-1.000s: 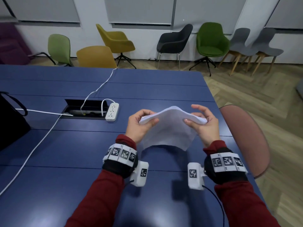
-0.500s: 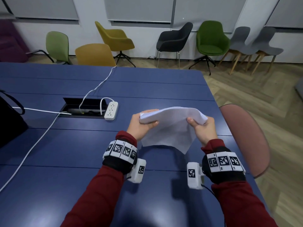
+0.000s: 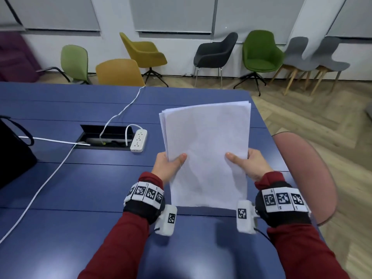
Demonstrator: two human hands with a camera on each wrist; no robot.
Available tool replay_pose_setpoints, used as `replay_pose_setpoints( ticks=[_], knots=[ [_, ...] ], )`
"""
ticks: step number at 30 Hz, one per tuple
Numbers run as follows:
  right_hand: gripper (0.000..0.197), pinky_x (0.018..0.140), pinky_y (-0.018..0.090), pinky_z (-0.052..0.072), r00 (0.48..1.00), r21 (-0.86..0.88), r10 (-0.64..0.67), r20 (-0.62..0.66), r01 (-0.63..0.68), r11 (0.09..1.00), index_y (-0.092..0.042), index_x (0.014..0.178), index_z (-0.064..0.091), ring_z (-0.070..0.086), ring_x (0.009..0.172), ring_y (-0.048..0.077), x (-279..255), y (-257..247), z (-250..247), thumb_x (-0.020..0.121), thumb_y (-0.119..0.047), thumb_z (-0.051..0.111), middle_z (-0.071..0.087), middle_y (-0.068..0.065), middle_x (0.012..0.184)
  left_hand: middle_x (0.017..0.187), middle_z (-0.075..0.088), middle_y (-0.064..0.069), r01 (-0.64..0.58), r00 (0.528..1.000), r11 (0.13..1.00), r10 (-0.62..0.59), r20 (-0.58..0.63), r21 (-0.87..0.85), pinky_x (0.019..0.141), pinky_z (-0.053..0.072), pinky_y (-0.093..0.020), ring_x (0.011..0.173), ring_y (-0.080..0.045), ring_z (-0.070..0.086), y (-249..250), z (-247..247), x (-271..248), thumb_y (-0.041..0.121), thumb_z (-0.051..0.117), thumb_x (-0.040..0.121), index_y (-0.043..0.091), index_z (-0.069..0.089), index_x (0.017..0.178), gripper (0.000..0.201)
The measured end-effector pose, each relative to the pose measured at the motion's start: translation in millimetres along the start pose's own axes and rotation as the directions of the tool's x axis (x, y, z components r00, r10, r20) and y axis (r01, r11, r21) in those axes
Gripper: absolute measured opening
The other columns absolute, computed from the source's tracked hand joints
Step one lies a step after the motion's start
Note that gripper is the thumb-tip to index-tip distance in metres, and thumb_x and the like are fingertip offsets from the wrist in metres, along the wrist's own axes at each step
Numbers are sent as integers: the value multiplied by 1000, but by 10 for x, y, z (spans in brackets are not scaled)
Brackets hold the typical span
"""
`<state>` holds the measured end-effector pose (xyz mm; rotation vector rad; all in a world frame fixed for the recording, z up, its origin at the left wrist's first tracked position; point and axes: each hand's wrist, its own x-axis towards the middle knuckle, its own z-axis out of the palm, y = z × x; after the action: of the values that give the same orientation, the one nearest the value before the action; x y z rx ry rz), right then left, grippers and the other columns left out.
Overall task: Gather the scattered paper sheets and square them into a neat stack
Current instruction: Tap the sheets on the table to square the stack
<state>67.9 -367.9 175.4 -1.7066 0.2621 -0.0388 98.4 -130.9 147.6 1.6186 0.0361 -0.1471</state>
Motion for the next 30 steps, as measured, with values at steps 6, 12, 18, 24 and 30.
replay_pose_setpoints(
  ticks=[6,12,18,24,30],
  knots=[
    [13,72,21,53,948,90,-148,-281,180,980,-5,96,69,64,65,-5,-43,250,252,83,-1,66,70,5,92,103,70,-9,41,999,999,-41,8,24,83,52,-29,93,-19,66,-52,70,20,12,71,81,6,66,102,22],
    [17,53,9,50,977,165,2,-214,34,986,-14,75,64,61,64,7,-152,552,434,78,1,72,68,-9,66,93,71,-6,139,990,990,-138,-32,19,62,54,-14,77,-11,67,-272,188,-53,9,75,76,4,66,96,22],
    [15,66,23,52,973,187,124,-194,-87,979,-14,83,64,64,77,17,-111,697,345,76,-8,76,68,-2,82,69,53,-5,186,976,982,-183,-123,16,49,44,-18,69,-22,53,-147,194,-70,-10,57,76,3,55,74,13],
    [18,86,36,49,971,101,159,-179,-143,985,-10,95,62,62,90,24,-20,707,328,80,-13,72,67,8,95,54,32,-1,199,973,979,-193,-123,43,34,24,-10,51,-16,29,-220,259,41,-19,38,67,9,31,49,35],
    [17,61,16,51,955,121,71,-289,-37,992,-6,91,64,60,73,13,-63,643,264,77,-6,74,65,3,82,54,32,1,148,987,986,-142,-76,82,36,25,-12,41,-3,33,-218,270,-33,-23,31,70,12,37,49,42]
  ],
)
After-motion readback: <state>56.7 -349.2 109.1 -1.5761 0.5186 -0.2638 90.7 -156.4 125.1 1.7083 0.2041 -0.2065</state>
